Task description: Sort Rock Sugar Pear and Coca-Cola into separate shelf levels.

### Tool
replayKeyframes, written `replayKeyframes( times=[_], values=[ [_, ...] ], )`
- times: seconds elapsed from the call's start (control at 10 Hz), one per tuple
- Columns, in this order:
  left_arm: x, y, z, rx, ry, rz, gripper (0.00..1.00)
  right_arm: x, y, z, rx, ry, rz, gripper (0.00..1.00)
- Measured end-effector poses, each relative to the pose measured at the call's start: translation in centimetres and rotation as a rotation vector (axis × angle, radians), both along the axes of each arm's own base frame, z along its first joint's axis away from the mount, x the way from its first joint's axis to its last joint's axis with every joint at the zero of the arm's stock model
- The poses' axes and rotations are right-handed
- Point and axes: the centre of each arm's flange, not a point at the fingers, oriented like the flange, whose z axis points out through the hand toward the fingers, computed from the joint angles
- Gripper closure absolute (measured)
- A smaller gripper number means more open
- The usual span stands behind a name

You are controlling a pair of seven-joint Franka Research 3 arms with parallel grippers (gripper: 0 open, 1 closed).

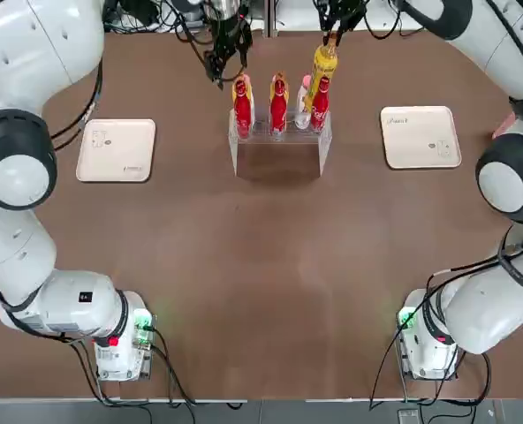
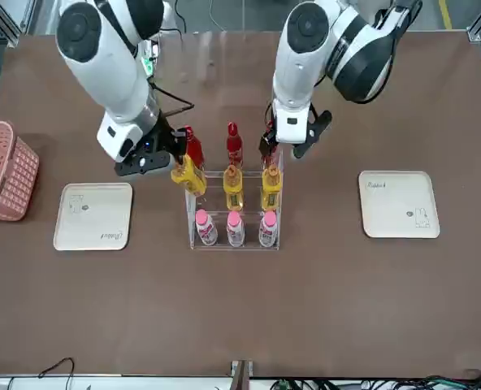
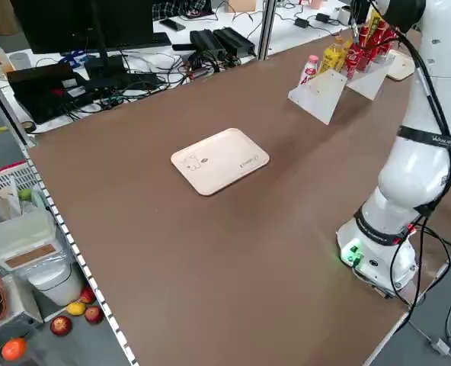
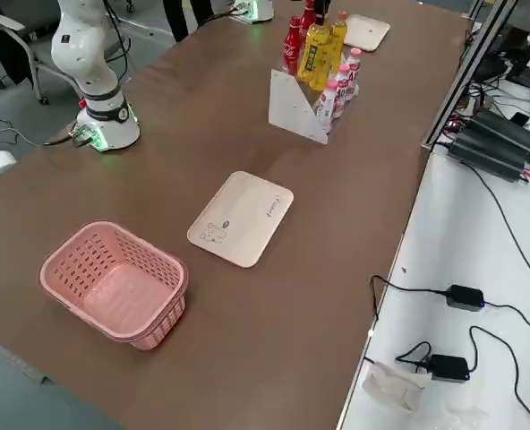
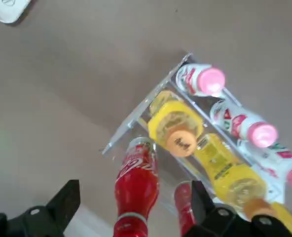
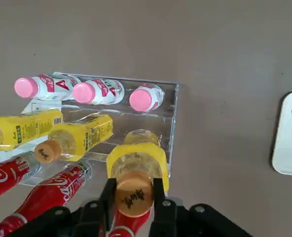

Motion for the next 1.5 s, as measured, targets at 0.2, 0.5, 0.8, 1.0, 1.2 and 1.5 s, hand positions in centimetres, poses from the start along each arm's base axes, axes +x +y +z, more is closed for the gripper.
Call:
replayKeyframes(
  times=[0.2,0.5,0.8,1.0,1.2,1.5],
  values=[
    [2.3,5.0,4.2,0.016,-0.021,0.000,0.01,0.0,0.2,-0.2,-0.006,0.001,-0.009,0.66],
    [5.8,14.9,8.5,0.013,-0.063,-0.026,0.01,0.1,1.0,-2.3,-0.034,-0.003,-0.002,0.66],
    [9.1,24.6,8.1,0.014,-0.047,-0.143,0.00,0.5,1.4,-4.8,-0.054,0.008,-0.014,0.66],
    [10.2,29.7,7.8,0.008,-0.045,-0.249,0.00,0.6,1.7,-7.5,-0.060,0.012,-0.019,0.66],
    [10.3,33.2,7.6,0.007,-0.011,-0.334,0.00,0.1,2.3,-8.9,-0.068,0.019,-0.028,0.66],
    [10.1,38.6,7.3,-0.005,0.031,-0.465,0.00,0.0,2.6,-9.7,-0.066,0.014,-0.047,0.66]
  ],
)
